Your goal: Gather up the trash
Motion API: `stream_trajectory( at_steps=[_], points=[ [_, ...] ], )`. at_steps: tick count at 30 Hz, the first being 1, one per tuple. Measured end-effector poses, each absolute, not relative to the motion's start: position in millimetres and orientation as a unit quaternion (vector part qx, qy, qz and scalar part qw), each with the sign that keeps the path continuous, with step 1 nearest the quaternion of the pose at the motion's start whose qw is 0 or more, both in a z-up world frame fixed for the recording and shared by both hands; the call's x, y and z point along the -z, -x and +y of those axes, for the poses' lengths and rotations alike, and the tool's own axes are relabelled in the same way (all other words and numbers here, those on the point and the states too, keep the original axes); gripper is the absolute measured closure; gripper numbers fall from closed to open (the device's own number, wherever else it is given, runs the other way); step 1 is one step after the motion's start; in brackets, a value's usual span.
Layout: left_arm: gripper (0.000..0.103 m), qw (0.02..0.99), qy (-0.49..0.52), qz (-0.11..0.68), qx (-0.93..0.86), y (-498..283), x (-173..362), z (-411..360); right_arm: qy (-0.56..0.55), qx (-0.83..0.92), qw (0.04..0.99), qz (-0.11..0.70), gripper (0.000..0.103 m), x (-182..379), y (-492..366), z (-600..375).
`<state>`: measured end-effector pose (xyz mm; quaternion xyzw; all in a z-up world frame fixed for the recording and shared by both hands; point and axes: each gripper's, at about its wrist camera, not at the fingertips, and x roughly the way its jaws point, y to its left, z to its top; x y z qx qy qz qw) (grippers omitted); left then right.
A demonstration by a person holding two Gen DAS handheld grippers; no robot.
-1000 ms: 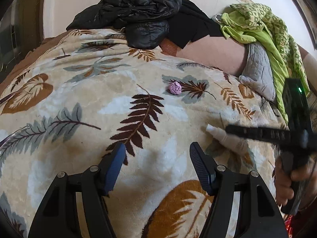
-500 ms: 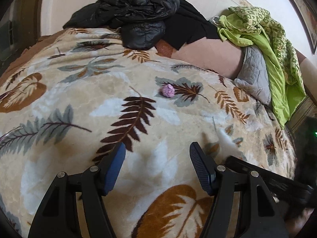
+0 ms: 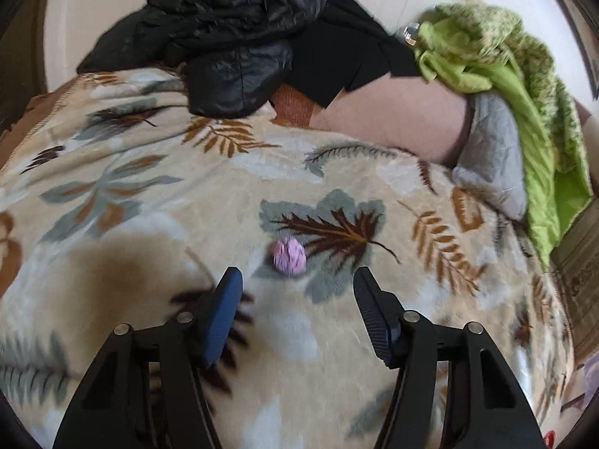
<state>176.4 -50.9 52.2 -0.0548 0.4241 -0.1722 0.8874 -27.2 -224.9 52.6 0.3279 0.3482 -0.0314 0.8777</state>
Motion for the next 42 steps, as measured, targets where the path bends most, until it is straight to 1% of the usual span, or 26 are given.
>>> stream_trajectory(
  at_steps=[3, 5, 7, 9, 13, 18, 24, 32, 37, 42],
  points=[
    [0.05, 0.884, 0.043, 0.437, 0.162, -197.1, -37.0, -63.2, -0.316, 0.027, 0.884, 0.344, 0.07, -55.8, 27.2, -225.8],
    [0.059, 0.878, 0.039, 0.449, 0.158, -209.6, -23.5, -70.3, -0.313, 0.023, 0.885, 0.344, 0.071, -56.2, 26.3, -225.5],
    [0.071, 0.874, 0.035, 0.459, 0.156, -214.8, -14.2, -71.5, -0.315, 0.02, 0.883, 0.346, 0.071, -54.8, 26.2, -226.6],
    [0.077, 0.875, 0.035, 0.458, 0.153, -214.5, -8.5, -70.3, -0.319, 0.017, 0.882, 0.348, 0.07, -54.0, 26.3, -227.2],
    [0.078, 0.877, 0.041, 0.451, 0.162, -199.6, -10.5, -63.5, -0.308, 0.02, 0.886, 0.345, 0.07, -56.5, 27.2, -224.6],
    [0.079, 0.88, 0.027, 0.442, 0.173, -162.9, -22.1, -54.5, -0.296, 0.028, 0.89, 0.346, 0.07, -56.9, 28.9, -220.3],
    [0.079, 0.892, 0.006, 0.411, 0.187, -104.3, -61.7, -44.0, -0.277, 0.038, 0.893, 0.352, 0.07, -54.1, 32.5, -210.0],
    [0.079, 0.911, -0.029, 0.357, 0.202, -9.5, -106.4, -25.6, -0.236, 0.038, 0.914, 0.328, 0.07, -71.1, 62.8, -196.7],
    [0.079, 0.919, -0.05, 0.336, 0.2, 43.7, -113.7, -12.8, -0.227, 0.031, 0.918, 0.323, 0.07, -76.5, 94.5, -191.0],
    [0.079, 0.924, -0.06, 0.325, 0.193, 83.4, -109.1, -4.5, -0.219, 0.02, 0.923, 0.317, 0.07, -83.0, 119.6, -182.3]
  ],
)
